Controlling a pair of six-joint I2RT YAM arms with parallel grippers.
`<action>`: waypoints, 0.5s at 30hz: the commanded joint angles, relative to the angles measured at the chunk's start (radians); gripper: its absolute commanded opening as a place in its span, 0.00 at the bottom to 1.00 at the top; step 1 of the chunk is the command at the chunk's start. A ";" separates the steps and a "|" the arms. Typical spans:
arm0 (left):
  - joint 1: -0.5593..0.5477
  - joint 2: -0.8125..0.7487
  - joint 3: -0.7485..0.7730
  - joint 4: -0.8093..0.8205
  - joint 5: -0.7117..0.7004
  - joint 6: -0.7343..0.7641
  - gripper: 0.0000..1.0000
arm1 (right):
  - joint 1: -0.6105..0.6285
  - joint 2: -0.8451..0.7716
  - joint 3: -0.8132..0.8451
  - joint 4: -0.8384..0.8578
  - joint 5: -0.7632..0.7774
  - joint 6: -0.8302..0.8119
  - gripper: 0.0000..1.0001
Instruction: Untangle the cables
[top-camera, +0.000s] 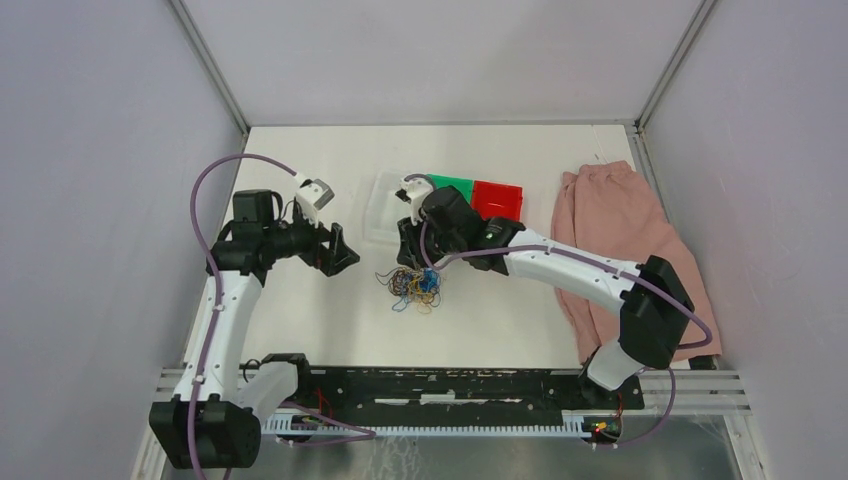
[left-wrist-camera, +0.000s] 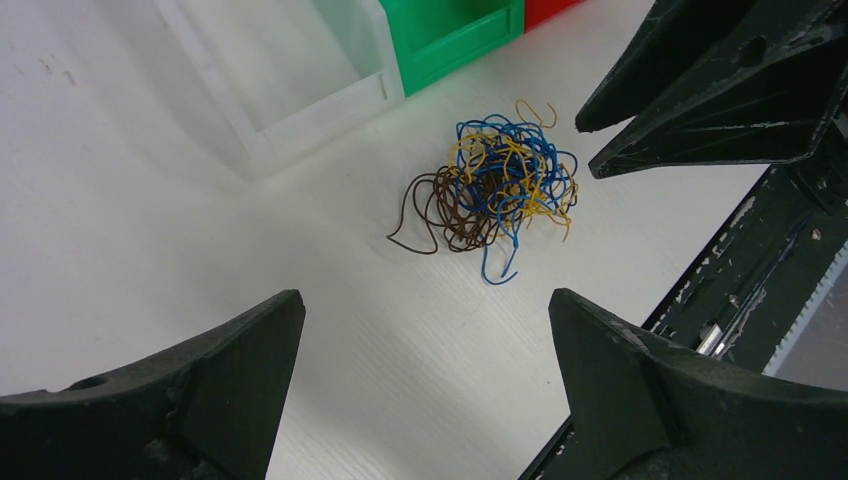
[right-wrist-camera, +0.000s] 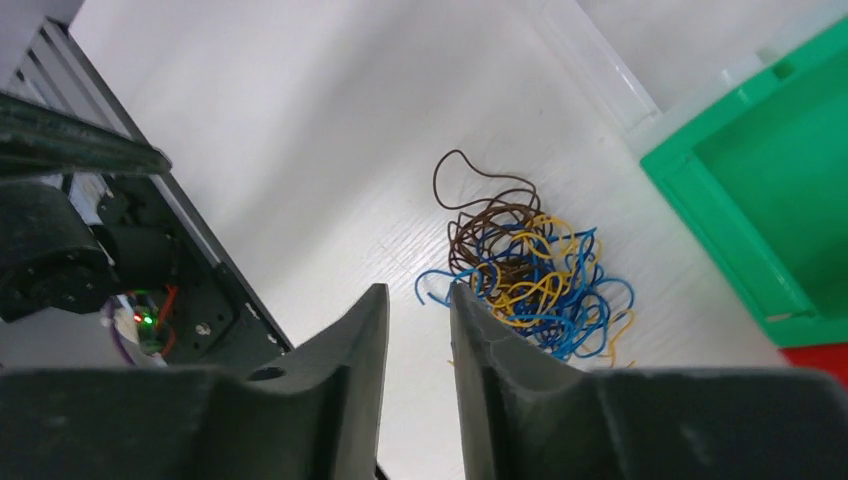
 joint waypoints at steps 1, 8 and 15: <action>-0.005 -0.033 0.006 -0.002 0.044 -0.019 0.99 | 0.000 -0.002 0.035 -0.076 0.067 -0.001 0.50; -0.006 -0.005 0.003 -0.004 0.036 -0.002 0.99 | 0.000 0.070 -0.043 -0.079 0.090 0.005 0.61; -0.006 -0.017 0.002 -0.005 0.018 0.014 0.99 | 0.001 0.166 -0.022 -0.035 0.073 0.014 0.48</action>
